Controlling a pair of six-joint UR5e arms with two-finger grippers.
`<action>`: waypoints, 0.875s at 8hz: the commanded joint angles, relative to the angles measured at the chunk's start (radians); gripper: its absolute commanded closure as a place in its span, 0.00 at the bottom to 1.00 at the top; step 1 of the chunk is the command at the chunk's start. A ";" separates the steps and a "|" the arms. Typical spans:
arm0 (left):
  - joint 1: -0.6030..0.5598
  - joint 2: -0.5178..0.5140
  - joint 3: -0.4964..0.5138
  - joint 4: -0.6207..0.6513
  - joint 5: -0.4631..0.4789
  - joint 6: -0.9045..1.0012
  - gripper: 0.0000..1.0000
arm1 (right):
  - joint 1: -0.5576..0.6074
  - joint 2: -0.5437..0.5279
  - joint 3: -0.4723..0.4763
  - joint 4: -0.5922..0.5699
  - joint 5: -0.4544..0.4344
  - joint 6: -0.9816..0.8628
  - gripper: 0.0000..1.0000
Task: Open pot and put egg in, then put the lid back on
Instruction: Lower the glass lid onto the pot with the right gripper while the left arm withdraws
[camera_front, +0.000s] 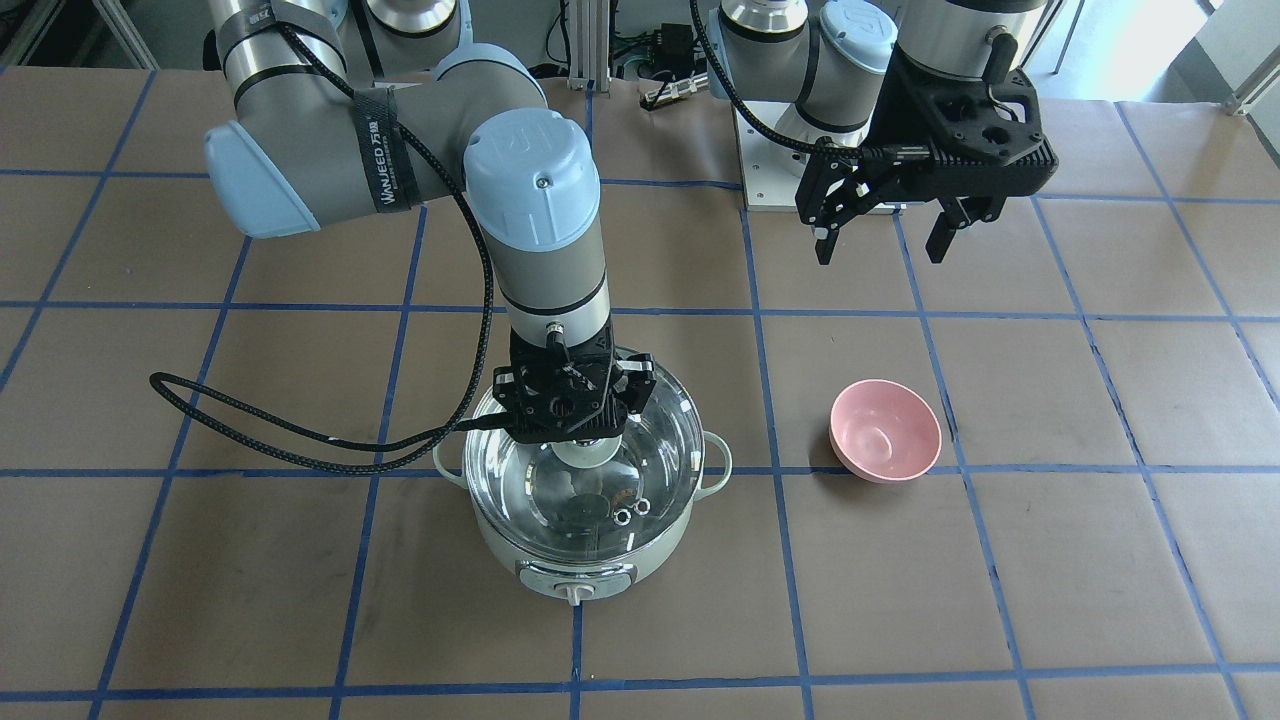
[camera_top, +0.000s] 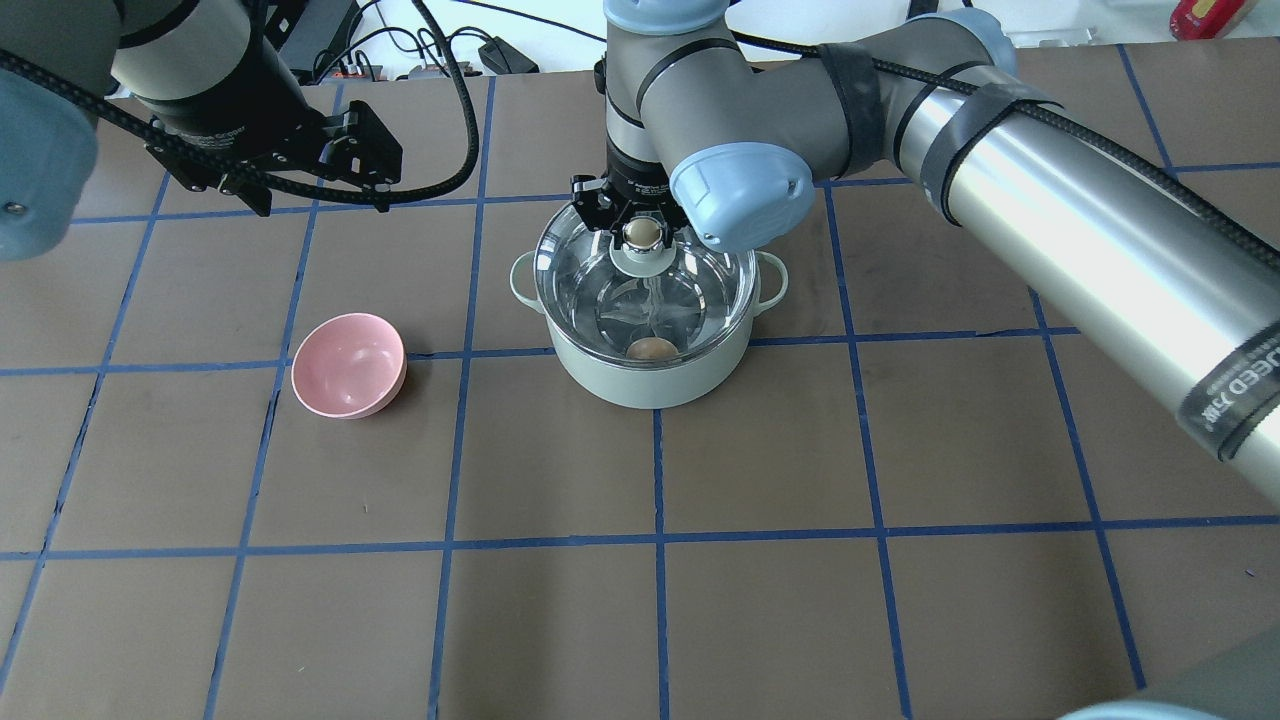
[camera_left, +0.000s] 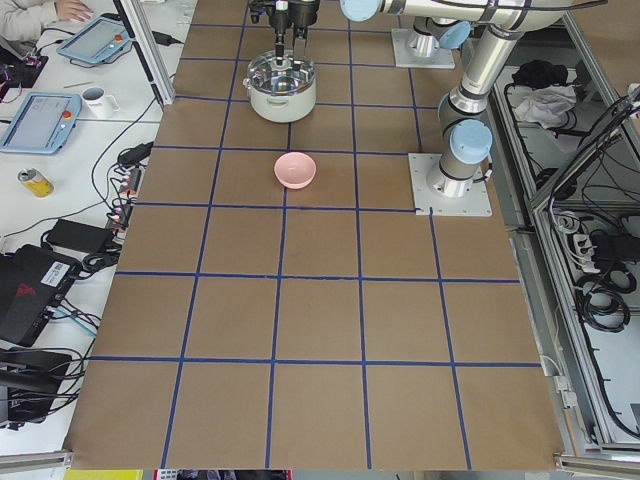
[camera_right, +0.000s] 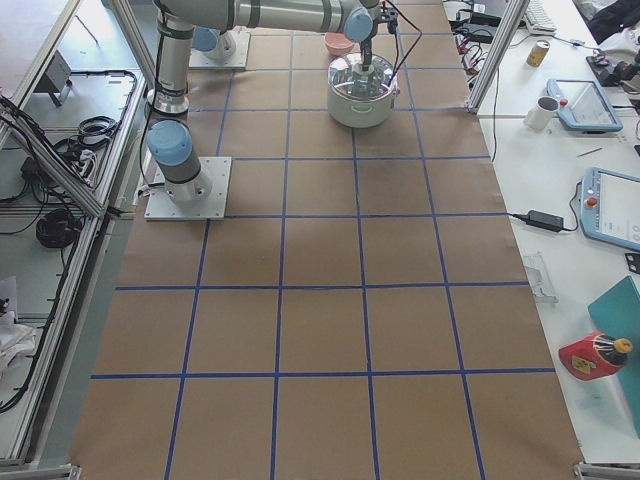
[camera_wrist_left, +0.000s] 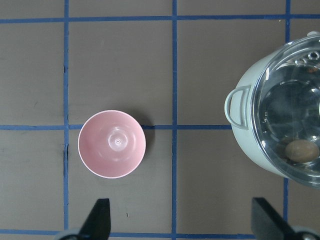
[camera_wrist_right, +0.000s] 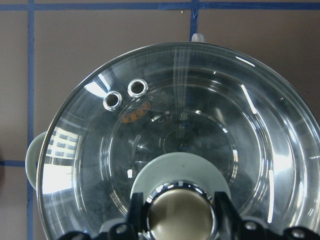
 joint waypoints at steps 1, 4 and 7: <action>-0.004 -0.008 -0.002 0.003 0.001 -0.005 0.00 | 0.000 0.002 0.000 -0.007 -0.008 0.002 1.00; -0.004 -0.007 -0.002 -0.005 0.003 -0.005 0.00 | 0.000 0.004 0.000 -0.016 -0.008 0.004 1.00; -0.004 -0.001 -0.002 0.000 -0.011 -0.097 0.00 | 0.000 0.004 0.011 -0.016 -0.007 0.005 1.00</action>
